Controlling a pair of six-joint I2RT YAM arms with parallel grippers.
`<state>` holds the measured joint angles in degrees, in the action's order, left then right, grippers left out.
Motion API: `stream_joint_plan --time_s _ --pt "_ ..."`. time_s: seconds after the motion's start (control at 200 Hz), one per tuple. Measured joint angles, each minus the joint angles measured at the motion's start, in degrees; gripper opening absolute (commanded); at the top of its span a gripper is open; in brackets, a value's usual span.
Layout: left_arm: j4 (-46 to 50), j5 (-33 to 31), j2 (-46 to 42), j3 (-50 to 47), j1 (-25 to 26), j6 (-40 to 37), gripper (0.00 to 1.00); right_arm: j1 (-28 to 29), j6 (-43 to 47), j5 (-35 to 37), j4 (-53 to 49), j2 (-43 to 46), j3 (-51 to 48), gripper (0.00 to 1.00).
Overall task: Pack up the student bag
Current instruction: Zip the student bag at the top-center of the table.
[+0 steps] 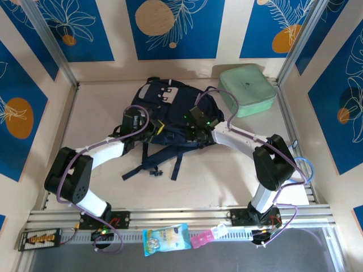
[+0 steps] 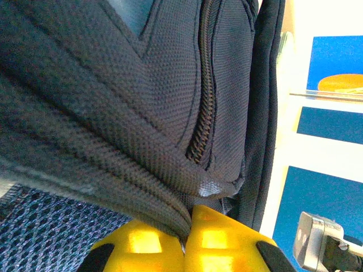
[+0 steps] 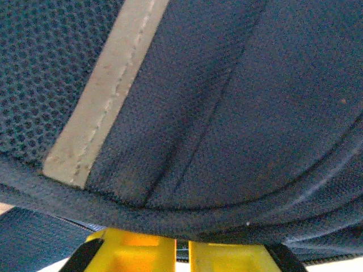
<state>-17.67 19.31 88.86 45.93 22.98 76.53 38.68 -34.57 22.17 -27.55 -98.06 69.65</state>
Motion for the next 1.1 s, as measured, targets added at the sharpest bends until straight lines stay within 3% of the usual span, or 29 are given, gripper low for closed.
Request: stream_joint_plan --time_s 0.445,0.65,0.79,0.92,1.1 --pt "3.2 3.0 -0.7 0.0 -4.5 -5.8 0.00 -4.2 12.1 0.9 5.5 6.9 -6.4 0.08" --pt "8.0 3.1 -1.0 1.3 -7.8 -11.4 0.31 -4.5 14.6 -5.6 5.0 5.6 -4.1 0.04" --pt "13.0 0.5 -4.8 0.0 -13.4 -16.5 0.50 -3.4 15.5 -12.2 4.3 3.2 -0.5 0.02" --pt "18.0 -1.5 -12.1 -2.4 -16.9 -19.5 0.57 -1.4 15.2 -19.6 4.5 0.3 3.1 0.01" --pt "18.9 0.9 -18.0 -4.3 -16.5 -18.8 0.58 2.1 13.8 -27.4 5.7 -6.1 10.1 0.00"
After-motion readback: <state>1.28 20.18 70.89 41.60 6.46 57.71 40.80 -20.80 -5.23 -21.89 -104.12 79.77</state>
